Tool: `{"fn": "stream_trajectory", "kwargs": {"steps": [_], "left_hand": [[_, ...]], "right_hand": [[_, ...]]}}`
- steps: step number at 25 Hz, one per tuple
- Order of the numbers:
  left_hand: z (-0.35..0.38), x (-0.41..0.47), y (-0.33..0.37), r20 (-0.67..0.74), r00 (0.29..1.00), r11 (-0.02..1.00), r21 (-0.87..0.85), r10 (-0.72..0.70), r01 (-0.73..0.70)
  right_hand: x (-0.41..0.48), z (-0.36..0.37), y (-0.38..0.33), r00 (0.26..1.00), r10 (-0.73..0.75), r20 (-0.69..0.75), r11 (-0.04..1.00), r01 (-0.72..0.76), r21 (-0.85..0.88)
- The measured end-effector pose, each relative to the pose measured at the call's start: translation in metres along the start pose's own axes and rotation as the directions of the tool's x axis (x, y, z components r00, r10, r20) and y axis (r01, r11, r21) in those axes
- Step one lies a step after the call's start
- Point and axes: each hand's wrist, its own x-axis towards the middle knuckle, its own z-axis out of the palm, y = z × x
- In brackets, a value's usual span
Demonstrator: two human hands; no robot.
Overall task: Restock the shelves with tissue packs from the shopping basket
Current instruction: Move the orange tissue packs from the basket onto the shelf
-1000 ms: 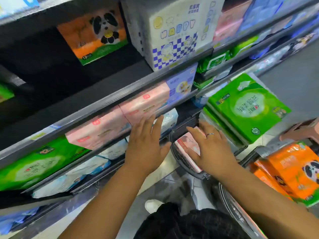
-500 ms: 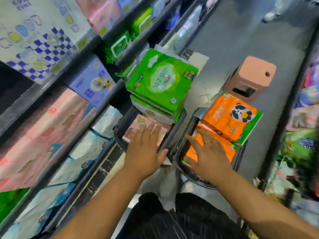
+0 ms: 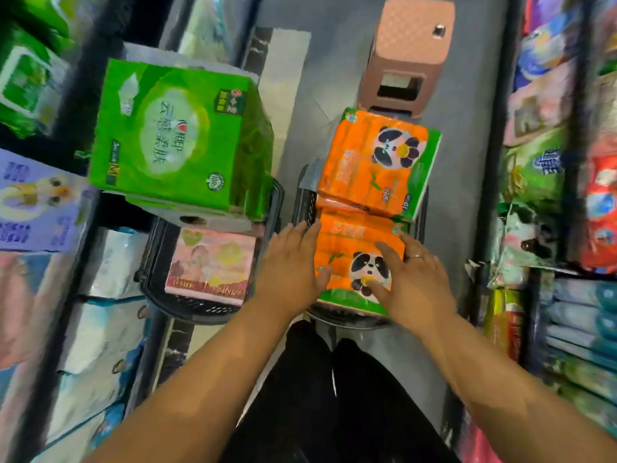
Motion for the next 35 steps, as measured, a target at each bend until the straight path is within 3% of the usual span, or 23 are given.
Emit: {"fn": "stream_trajectory", "kwargs": {"steps": [8, 11, 14, 16, 19, 22, 29, 35], "left_hand": [[0.135, 0.082, -0.048, 0.176, 0.984, 1.0, -0.022, 0.018, -0.014], [0.179, 0.109, -0.065, 0.226, 0.974, 0.999, -0.038, 0.003, 0.005], [0.218, 0.126, -0.078, 0.305, 0.949, 0.964, -0.221, -0.078, 0.15], [0.236, 0.126, -0.081, 0.408, 0.896, 0.865, -0.37, -0.176, 0.339], [0.255, 0.12, -0.082, 0.495, 0.841, 0.775, -0.437, -0.217, 0.457], [0.257, 0.118, -0.079, 0.472, 0.853, 0.707, -0.525, -0.221, 0.473], [0.22, 0.088, -0.068, 0.419, 0.877, 0.654, -0.599, -0.236, 0.462], [0.145, 0.007, -0.052, 0.37, 0.868, 0.546, -0.674, -0.333, 0.497]], "right_hand": [[0.058, 0.141, 0.04, 0.959, 0.235, 0.161, 0.966, -0.249, 0.073], [0.079, 0.185, 0.055, 0.936, 0.319, 0.15, 0.935, -0.336, 0.111], [0.102, 0.219, 0.068, 0.909, 0.4, 0.114, 0.889, -0.415, 0.193], [0.111, 0.234, 0.073, 0.88, 0.47, 0.064, 0.84, -0.468, 0.275], [0.118, 0.248, 0.079, 0.811, 0.579, 0.084, 0.724, -0.559, 0.405], [0.117, 0.252, 0.077, 0.782, 0.607, 0.142, 0.663, -0.597, 0.452], [0.091, 0.222, 0.064, 0.757, 0.629, 0.18, 0.585, -0.613, 0.531], [0.036, 0.151, 0.031, 0.864, 0.494, 0.099, 0.647, -0.441, 0.622]]}}
